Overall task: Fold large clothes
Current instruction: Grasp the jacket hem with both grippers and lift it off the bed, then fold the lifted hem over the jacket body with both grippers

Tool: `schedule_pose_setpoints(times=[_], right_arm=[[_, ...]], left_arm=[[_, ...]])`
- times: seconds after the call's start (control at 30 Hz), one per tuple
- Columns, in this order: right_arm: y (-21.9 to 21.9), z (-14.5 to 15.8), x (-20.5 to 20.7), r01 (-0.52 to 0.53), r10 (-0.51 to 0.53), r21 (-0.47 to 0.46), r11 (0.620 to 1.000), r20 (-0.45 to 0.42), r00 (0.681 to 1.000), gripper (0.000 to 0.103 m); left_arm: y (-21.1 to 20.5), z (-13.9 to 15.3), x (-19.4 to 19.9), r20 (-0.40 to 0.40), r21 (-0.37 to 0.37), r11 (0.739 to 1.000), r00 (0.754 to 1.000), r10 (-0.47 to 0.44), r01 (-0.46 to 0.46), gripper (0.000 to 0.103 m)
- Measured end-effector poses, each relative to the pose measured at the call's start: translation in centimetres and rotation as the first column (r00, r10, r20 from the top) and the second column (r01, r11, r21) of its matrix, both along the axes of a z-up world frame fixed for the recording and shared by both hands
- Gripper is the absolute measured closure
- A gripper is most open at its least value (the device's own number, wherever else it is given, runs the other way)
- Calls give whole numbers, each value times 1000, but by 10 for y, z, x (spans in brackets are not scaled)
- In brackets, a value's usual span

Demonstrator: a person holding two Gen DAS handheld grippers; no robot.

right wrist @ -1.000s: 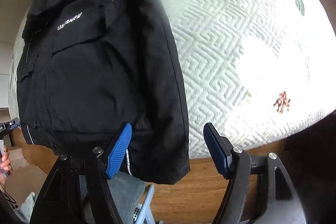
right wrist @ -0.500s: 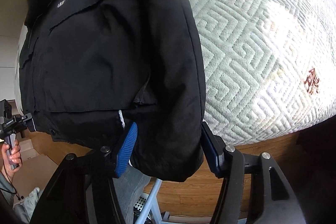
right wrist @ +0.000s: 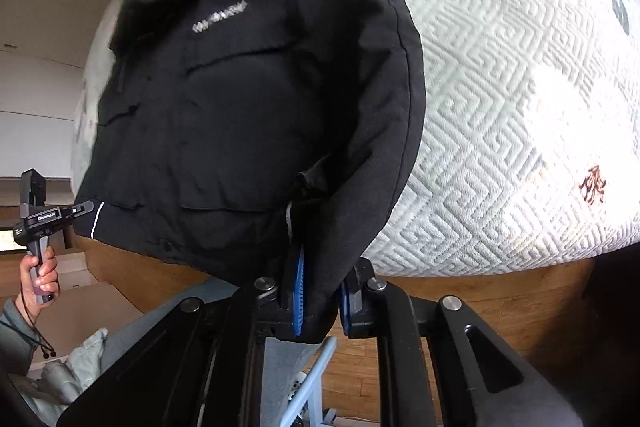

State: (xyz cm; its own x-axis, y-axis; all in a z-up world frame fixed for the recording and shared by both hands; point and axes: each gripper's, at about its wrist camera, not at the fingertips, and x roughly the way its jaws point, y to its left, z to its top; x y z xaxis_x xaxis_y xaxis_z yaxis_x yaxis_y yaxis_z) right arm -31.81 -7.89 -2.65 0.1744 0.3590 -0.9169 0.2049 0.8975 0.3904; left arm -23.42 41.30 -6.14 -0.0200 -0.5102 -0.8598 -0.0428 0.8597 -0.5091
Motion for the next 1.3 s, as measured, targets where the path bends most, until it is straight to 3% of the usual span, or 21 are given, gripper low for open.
schedule_pose_setpoints(times=[0.17, 0.33, 0.43, 0.53, 0.6, 0.67, 0.77, 0.87, 0.93, 1.0, 1.1, 1.17, 1.23, 1.3], right_arm=[[-26, 69, 32, 48, -54, 57, 997, 108, 993, 86], [-64, 137, 85, 104, -127, 112, 988, 222, 967, 86], [-88, 163, 133, 148, -178, 132, 980, 251, 952, 86], [-112, 177, 192, 177, -207, 125, 976, 295, 933, 86], [-119, 179, 236, 192, -214, 100, 976, 322, 922, 86], [-118, 157, 279, 222, -244, 106, 969, 307, 920, 86], [-114, 103, 335, 242, -237, 8, 970, 247, 940, 86], [-114, 28, 371, 259, -253, -29, 965, 125, 959, 85], [-115, -19, 381, 266, -265, -19, 964, 38, 963, 84], [-117, -33, 376, 268, -268, -4, 963, 24, 963, 82], [-129, -17, 369, 258, -260, 48, 965, 20, 966, 82], [-148, 1, 361, 277, -282, 113, 954, 38, 959, 81], [-162, 29, 351, 298, -310, 169, 940, 54, 949, 77], [-164, 55, 347, 290, -302, 115, 950, 97, 948, 69]], left_arm=[[1, 72, 53, 138, -132, 989, 987, 86, -68, 94], [-5, 145, 131, 312, -193, 980, 943, 113, -54, 94], [-6, 173, 189, 358, -206, 977, 924, 133, -60, 93], [1, 182, 247, 371, -251, 965, 914, 164, -71, 93], [-8, 179, 283, 385, -247, 967, 909, 163, -69, 93], [-17, 165, 318, 383, -241, 967, 909, 167, -76, 91], [-32, 115, 365, 329, -212, 973, 931, 158, -90, 87], [-44, 35, 402, 200, -124, 986, 970, 138, -115, 85], [-43, -5, 408, 133, -148, 980, 979, 153, -132, 85], [-34, -34, 416, 46, -238, 955, 980, 192, -175, 85], [-12, -36, 426, -29, -322, 925, 979, 202, -201, 83], [4, -16, 431, -10, -355, 916, 980, 197, -187, 83], [10, 21, 432, 67, -348, 931, 988, 140, -108, 83], [3, 50, 430, 125, -299, 954, 990, 70, -29, 83]])
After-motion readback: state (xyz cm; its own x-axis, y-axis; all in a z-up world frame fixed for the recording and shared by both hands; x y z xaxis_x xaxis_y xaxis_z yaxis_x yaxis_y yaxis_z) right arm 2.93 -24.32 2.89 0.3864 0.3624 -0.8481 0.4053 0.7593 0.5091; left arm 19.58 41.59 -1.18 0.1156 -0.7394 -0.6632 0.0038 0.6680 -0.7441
